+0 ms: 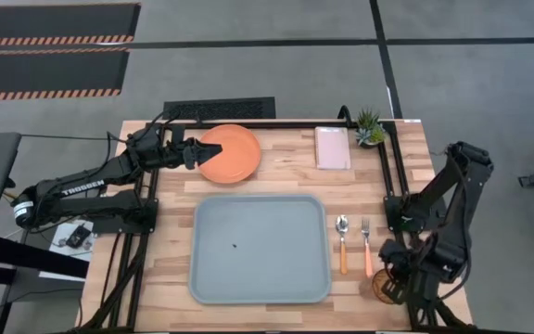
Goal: Pick and place plate/cup/fork/spoon on tray
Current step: Put the yellow glass on the serving tray
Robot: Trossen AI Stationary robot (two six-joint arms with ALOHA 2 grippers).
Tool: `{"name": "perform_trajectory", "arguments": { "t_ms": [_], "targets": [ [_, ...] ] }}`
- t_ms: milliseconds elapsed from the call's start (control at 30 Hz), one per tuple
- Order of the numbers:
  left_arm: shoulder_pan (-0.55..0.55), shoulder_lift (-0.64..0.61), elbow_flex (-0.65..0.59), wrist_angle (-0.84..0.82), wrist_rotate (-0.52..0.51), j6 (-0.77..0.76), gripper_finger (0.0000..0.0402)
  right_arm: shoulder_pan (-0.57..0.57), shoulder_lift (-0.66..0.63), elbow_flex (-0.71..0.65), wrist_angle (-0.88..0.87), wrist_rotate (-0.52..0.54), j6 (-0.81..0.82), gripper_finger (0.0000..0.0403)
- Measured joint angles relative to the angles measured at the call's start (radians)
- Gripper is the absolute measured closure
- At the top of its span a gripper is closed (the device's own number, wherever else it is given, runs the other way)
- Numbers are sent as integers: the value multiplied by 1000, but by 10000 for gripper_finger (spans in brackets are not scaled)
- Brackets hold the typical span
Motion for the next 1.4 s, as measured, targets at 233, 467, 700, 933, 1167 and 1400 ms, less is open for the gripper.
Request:
{"name": "perform_trajectory", "arguments": {
  "t_ms": [233,467,700,933,1167,1400],
  "targets": [
    [0,0,0,2,27,-16,161,-81,-88,0,-15,23,-91,398],
    [0,0,0,3,43,-48,162,-221,-170,0,-35,31,-235,399],
    [0,0,0,66,54,-79,162,-390,-217,29,-50,52,-392,396],
    [0,0,1,112,53,-86,162,-598,-204,100,-66,148,-608,394],
    [0,36,88,8,9,-37,162,-833,-133,112,-42,266,-725,394],
    [-5,141,267,-161,-88,32,162,-1009,-26,112,167,378,-911,393]
  ]
}}
